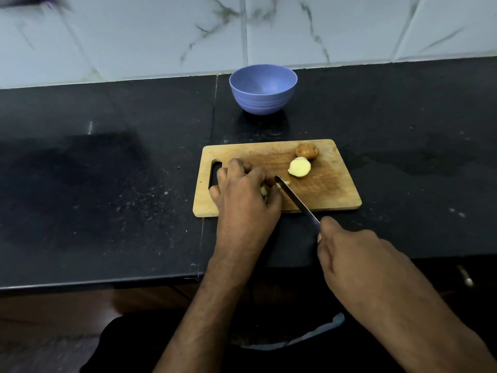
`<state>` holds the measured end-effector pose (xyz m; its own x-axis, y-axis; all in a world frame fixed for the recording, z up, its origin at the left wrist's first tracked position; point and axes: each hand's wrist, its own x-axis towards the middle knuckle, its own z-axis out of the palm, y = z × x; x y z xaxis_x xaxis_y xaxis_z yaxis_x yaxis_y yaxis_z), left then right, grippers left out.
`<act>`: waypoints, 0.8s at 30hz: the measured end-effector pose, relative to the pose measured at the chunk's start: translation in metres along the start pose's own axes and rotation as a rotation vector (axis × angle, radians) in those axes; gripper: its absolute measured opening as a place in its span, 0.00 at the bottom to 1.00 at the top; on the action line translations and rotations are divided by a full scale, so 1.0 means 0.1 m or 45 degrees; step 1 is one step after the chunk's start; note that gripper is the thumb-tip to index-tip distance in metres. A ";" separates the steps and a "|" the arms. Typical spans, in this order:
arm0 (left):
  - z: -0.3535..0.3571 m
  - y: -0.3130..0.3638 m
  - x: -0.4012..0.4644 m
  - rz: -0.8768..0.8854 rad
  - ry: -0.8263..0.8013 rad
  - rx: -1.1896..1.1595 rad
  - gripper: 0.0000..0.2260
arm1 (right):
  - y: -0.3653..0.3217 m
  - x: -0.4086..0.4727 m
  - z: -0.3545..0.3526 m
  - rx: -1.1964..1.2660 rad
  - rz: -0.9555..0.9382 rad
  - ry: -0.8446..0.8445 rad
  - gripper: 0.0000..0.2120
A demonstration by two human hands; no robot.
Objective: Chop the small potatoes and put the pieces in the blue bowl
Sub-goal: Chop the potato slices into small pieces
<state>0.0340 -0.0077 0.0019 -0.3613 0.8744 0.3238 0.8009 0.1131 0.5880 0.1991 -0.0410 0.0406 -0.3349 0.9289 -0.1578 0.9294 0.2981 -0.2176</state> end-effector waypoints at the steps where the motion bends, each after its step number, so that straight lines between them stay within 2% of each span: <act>1: 0.00 0.01 0.01 -0.004 0.003 0.007 0.06 | -0.02 0.03 0.01 -0.015 0.004 0.013 0.04; 6: -0.01 0.01 -0.01 -0.054 -0.008 -0.010 0.07 | -0.02 0.15 0.01 0.005 -0.042 0.043 0.08; 10: -0.04 -0.01 -0.02 -0.048 0.012 -0.093 0.11 | 0.10 0.12 -0.04 0.217 -0.073 0.136 0.13; 13: -0.02 0.03 -0.01 0.016 0.003 -0.040 0.15 | 0.16 0.15 0.00 0.381 -0.034 0.220 0.16; 18: 0.04 0.06 0.02 0.080 -0.040 0.080 0.12 | 0.17 0.21 0.02 0.530 0.022 0.212 0.16; 24: 0.07 0.03 0.07 -0.028 0.048 0.006 0.06 | 0.16 0.19 0.05 0.495 0.014 0.272 0.17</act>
<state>0.0371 0.0019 0.0009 -0.3966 0.8532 0.3388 0.7946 0.1342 0.5921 0.2065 -0.0195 0.0295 -0.2480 0.9682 0.0320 0.7914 0.2215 -0.5698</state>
